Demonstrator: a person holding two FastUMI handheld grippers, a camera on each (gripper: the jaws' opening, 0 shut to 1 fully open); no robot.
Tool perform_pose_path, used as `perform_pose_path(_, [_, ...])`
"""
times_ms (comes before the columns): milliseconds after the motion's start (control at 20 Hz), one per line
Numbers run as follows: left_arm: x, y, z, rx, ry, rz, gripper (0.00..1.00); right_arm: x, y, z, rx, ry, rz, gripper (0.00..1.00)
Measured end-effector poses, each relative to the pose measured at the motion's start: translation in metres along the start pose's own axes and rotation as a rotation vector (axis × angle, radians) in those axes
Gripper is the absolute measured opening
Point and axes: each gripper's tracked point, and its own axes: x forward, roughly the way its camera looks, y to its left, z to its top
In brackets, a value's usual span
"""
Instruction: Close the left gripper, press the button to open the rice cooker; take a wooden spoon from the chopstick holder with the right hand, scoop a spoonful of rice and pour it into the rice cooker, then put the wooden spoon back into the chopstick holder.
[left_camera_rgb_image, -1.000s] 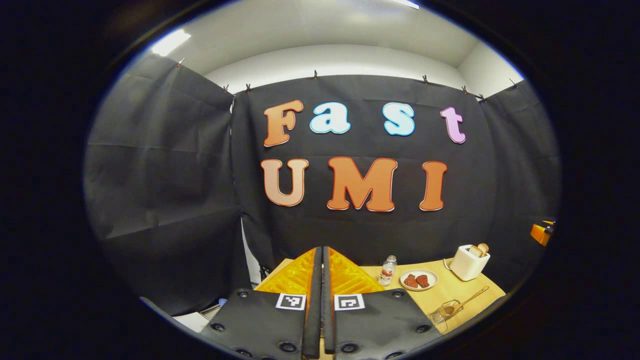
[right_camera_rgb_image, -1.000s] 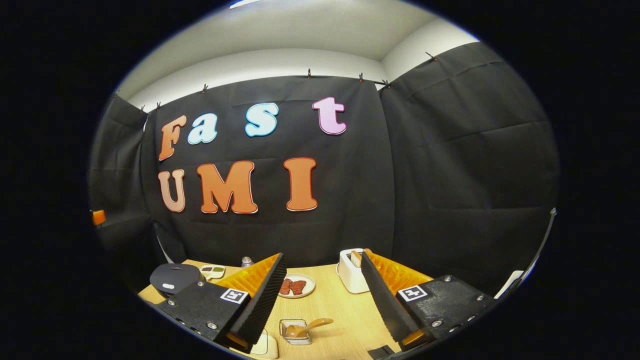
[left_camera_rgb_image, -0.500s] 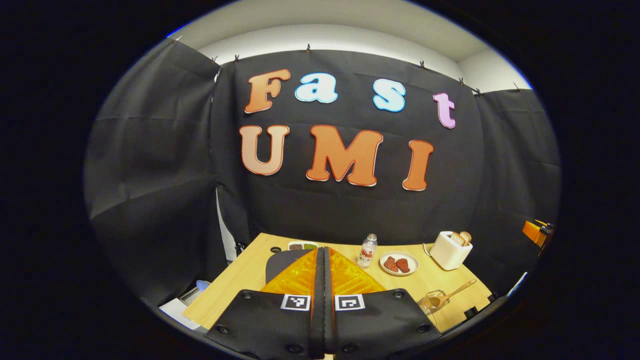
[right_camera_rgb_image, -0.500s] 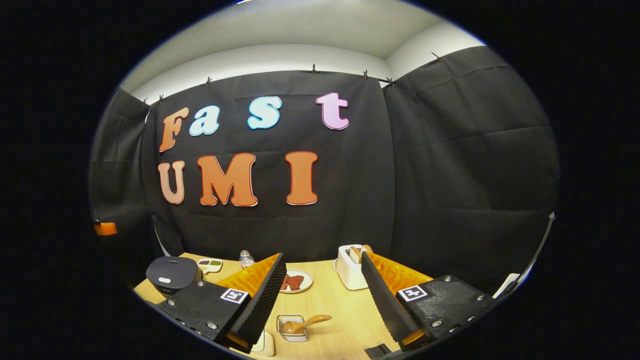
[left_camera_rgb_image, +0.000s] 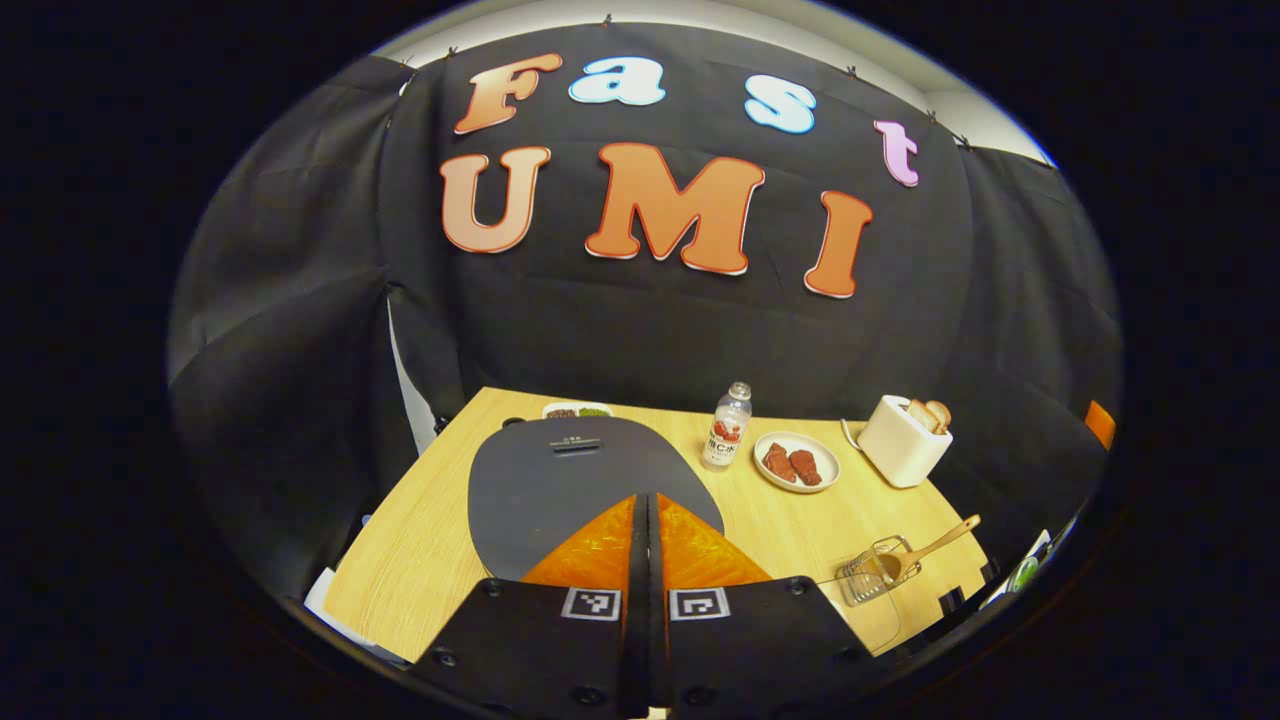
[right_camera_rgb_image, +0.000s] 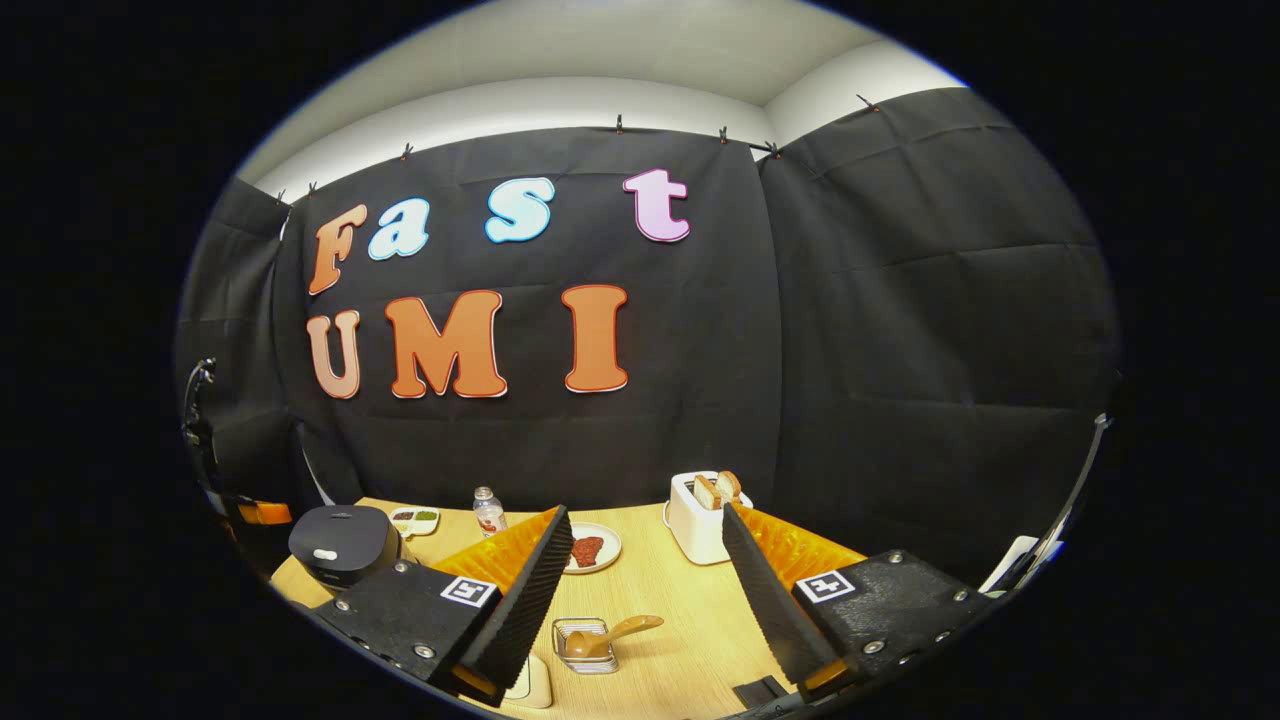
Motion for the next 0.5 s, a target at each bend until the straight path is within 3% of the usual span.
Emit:
perform_pose_path(300, [0.031, 0.002, -0.039, 0.048, 0.112, 0.016, 0.0, -0.002, -0.007, -0.007, 0.006, 0.021, -0.025, 0.93])
perform_pose_path(450, [0.043, 0.003, -0.052, 0.058, 0.14, 0.03, 0.04, -0.004, -0.01, -0.012, 0.015, 0.033, -0.036, 0.93])
perform_pose_path(500, [0.044, 0.005, -0.057, 0.056, 0.15, 0.033, 0.0, -0.005, -0.012, -0.013, 0.019, 0.036, -0.041, 0.93])
